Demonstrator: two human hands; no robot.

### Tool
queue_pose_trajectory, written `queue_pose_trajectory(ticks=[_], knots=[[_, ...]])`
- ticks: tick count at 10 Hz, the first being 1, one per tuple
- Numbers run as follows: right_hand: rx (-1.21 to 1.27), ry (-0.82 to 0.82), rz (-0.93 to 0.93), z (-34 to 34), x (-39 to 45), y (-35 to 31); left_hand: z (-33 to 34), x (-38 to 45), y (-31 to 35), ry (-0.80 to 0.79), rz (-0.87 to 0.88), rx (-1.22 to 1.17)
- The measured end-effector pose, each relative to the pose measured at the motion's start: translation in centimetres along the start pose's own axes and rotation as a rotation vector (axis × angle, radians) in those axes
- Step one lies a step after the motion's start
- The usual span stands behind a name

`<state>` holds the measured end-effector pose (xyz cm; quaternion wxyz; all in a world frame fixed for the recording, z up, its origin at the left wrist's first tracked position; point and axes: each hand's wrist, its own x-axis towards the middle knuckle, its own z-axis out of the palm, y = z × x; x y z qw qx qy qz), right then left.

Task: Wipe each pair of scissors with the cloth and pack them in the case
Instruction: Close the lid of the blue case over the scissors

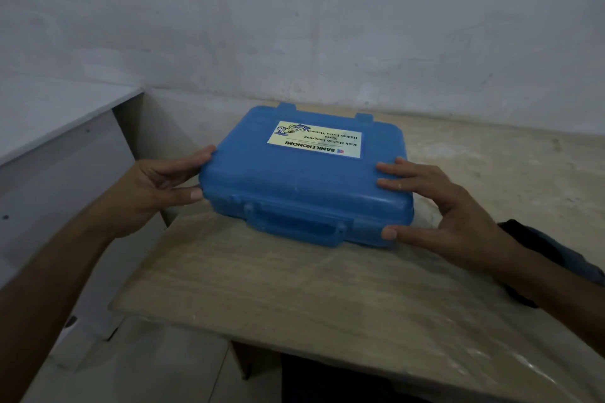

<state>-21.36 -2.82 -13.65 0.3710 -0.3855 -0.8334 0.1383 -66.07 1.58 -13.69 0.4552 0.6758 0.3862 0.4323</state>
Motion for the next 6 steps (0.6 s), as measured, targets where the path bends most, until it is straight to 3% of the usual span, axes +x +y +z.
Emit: queue_pose_trajectory(ticks=[2, 4, 5, 6], knots=[[-0.021, 0.014, -0.025, 0.1, 0.0, 0.1, 1.2, 0.1, -0.5, 0.129, 0.089, -0.001], [-0.017, -0.007, -0.004, 0.2, -0.3, -0.3, 1.9, -0.9, 1.0, 0.125, 0.081, 0.057], [-0.044, -0.002, -0.068, -0.6, -0.3, -0.6, 2.7, -0.8, 2.9, 0.168, 0.123, 0.346], [-0.082, 0.081, -0.075, -2.0, 1.4, -0.4, 5.2, 1.1, 5.4, 0.300, 0.300, 0.718]])
